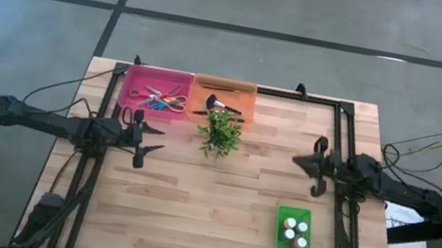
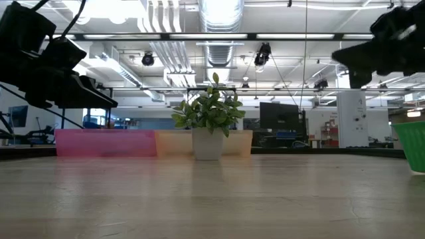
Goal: Pick & Place Paint Supplies
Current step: Return to Home Position
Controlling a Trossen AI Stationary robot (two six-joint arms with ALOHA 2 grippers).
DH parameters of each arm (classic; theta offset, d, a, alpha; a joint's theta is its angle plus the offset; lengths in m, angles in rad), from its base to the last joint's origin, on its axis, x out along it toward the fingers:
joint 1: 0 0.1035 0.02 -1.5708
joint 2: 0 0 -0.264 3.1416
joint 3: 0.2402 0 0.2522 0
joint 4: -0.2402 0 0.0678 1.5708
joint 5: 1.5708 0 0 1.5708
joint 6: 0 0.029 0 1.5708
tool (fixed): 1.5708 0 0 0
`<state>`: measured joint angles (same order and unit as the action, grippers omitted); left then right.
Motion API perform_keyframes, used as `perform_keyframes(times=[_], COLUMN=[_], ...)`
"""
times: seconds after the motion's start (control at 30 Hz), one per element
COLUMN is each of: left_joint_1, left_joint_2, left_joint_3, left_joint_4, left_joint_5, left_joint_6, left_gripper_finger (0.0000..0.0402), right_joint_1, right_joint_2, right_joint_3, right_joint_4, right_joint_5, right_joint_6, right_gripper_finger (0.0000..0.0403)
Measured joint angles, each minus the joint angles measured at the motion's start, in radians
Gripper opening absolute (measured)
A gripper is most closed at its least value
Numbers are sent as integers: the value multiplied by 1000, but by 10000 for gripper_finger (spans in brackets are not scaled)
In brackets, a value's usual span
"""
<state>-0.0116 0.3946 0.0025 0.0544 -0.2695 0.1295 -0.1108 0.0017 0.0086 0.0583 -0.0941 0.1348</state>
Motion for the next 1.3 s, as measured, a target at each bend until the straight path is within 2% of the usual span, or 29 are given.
perform_keyframes(times=[0.13,0.27,1.3], left_joint_1=[0,0,0], left_joint_2=[1,1,0], left_joint_3=[0,0,0], left_joint_4=[0,0,0], left_joint_5=[0,0,0], left_joint_6=[0,0,0], left_gripper_finger=[212,212,212], right_joint_1=[-63,-81,-79], right_joint_2=[13,22,21], right_joint_3=[0,0,0], right_joint_4=[-4,-4,-5], right_joint_5=[121,172,173], right_joint_6=[152,198,198], right_gripper_finger=[22,22,22])
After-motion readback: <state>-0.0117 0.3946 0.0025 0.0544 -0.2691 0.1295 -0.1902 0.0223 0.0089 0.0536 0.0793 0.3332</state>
